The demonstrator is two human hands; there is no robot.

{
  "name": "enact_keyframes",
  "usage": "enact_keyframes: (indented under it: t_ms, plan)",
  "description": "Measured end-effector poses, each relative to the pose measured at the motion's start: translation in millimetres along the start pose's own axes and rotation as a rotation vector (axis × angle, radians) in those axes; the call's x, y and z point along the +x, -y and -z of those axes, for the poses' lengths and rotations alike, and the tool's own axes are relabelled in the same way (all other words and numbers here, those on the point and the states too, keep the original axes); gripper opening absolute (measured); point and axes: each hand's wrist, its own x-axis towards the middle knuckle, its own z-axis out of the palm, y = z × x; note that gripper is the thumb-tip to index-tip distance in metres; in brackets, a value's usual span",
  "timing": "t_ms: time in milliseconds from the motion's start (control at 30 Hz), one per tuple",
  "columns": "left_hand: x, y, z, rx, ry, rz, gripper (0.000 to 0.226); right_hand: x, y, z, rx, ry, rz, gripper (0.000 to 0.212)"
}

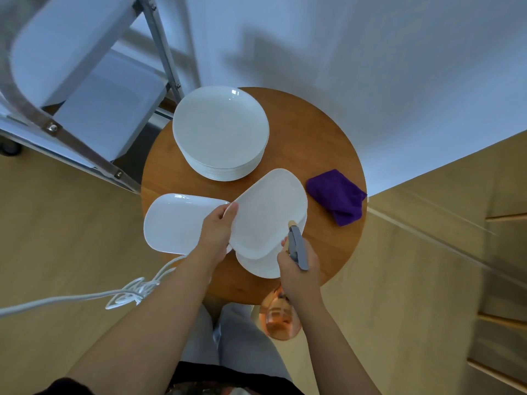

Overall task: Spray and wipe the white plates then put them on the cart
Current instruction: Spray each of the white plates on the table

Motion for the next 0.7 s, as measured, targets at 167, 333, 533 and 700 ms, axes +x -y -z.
enact_keyframes:
  t_ms: [167,333,533,700]
  plan:
    - [5.3,-4.6,24.1,-0.345,0.280,0.186,0.041,-3.6,10.5,-14.3,-0.043,-0.079,0.050,0.024]
    - [4.1,-10.9,39.6,-0.613,0.363,0.253,0.062,-19.8,17.4,-33.0,-0.150,0.002,0.157,0.020]
    - [8.2,-23.3,57.2,-0.674,0.357,0.256,0.038,-38.8,16.9,-56.1,-0.231,0.220,0.082,0.023]
    - [11.8,-26.7,81.2,-0.680,0.330,0.237,0.026,-49.7,15.2,-59.4,-0.125,0.100,0.068,0.023]
